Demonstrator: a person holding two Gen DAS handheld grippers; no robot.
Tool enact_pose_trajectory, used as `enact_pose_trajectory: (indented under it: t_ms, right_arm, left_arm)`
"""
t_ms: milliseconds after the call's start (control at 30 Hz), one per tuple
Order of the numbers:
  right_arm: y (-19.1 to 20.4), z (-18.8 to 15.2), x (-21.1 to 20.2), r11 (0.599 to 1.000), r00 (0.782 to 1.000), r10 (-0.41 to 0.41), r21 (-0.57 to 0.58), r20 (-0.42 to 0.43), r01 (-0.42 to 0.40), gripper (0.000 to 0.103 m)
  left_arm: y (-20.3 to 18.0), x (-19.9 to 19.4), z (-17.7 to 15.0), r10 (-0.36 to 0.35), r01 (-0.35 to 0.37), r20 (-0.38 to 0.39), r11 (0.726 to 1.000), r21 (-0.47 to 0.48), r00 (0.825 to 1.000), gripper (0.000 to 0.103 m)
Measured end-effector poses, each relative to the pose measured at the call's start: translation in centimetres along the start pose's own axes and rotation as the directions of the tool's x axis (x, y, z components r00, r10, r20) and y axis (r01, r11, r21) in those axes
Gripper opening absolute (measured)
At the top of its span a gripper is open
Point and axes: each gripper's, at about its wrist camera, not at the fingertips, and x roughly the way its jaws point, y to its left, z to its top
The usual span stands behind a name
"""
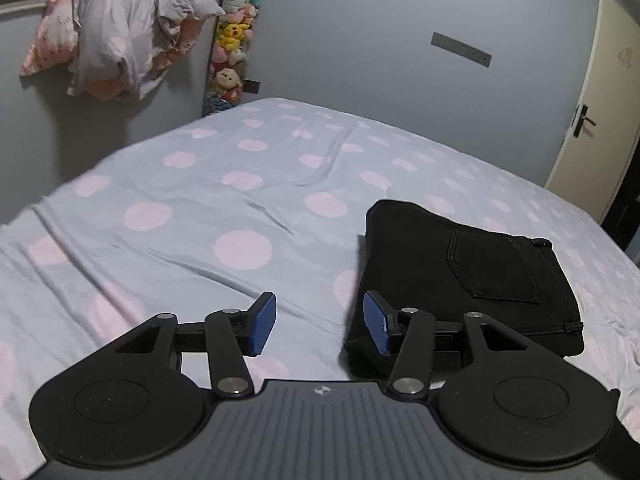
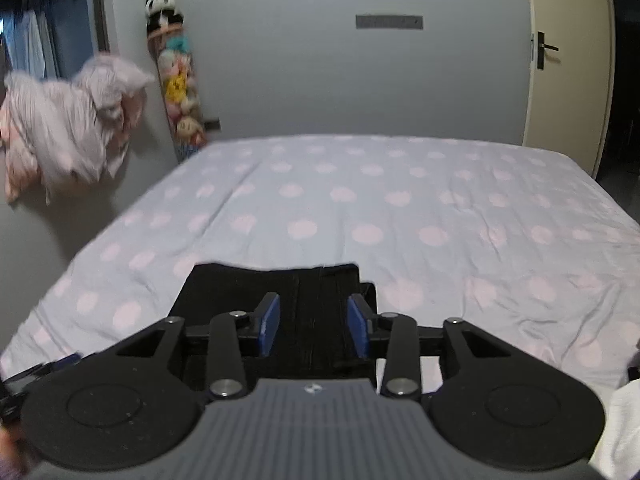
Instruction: Fold clothes
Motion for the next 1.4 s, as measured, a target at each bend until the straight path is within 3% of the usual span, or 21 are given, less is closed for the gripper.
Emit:
enact_pose_trajectory:
  t_ms: [167, 400, 533, 633, 900, 1133, 1233, 1367, 1400]
  right_arm:
    - [-3.2, -0.7, 1.6, 0.998, 1.000, 0.008, 0.056, 0.018, -0.009, 0.042]
    - [-7.8, -1.7, 2.7, 0.981, 0.999, 0.051, 0.186, 0.005, -0.051, 0.042]
    - [-8.6, -2.3, 2.5, 0.980, 0.998, 0.068, 0.190, -0.015, -0.063, 0.042]
    - [-8.6, -2.8, 2.1, 0.986, 0.998, 0.060, 0.160, -0.030, -0.055, 0.042]
    - [-7.4, -3.1, 1.1, 0.995, 0.998, 0.019, 0.098, -0.062, -0.013, 0.042]
    - [-7.0, -2.6, 1.4, 0.998, 0.994, 0.002, 0.065, -0.111, 0.005, 0.045]
    - [-7.5, -2.0, 2.7, 0.993, 0.993, 0.027, 0.121, -0.118, -0.013, 0.045]
    - [-7.6, -1.1, 6.2, 0.955, 0.990, 0.084, 0.293, -0.115, -0.047, 0.045]
    - [-7.3, -0.8, 7.4, 0.948, 0.988, 0.129, 0.303, -0.089, -0.097, 0.045]
  left_arm:
    - [-3.4, -3.4, 2.6, 0.028, -0.025, -0.029, 0.995, 0.096, 0.999, 0.057]
    - [-7.0, -6.3, 7.7, 0.011, -0.005, -0.048, 0.994, 0.109, 0.999, 0.057]
    - [-8.9, -7.0, 8.7, 0.032, -0.028, -0.037, 0.992, 0.122, 0.999, 0.057]
    - [-10.2, -7.2, 8.9, 0.010, -0.007, -0.027, 0.991, 0.131, 1.000, 0.057]
    - [-10.6, -6.1, 8.4, -0.001, 0.012, -0.055, 0.980, 0.198, 0.998, 0.057]
    - [-10.7, -3.5, 8.5, -0.021, 0.033, -0.094, 0.991, 0.130, 0.995, 0.058]
    - [-11.1, -2.0, 8.7, -0.006, 0.022, -0.116, 0.990, 0.138, 0.993, 0.057]
    - [-11.7, 0.3, 9.3, 0.002, 0.025, -0.133, 0.979, 0.201, 0.991, 0.057]
    - [-11.7, 0.9, 9.4, 0.005, 0.023, -0.131, 0.976, 0.216, 0.991, 0.057]
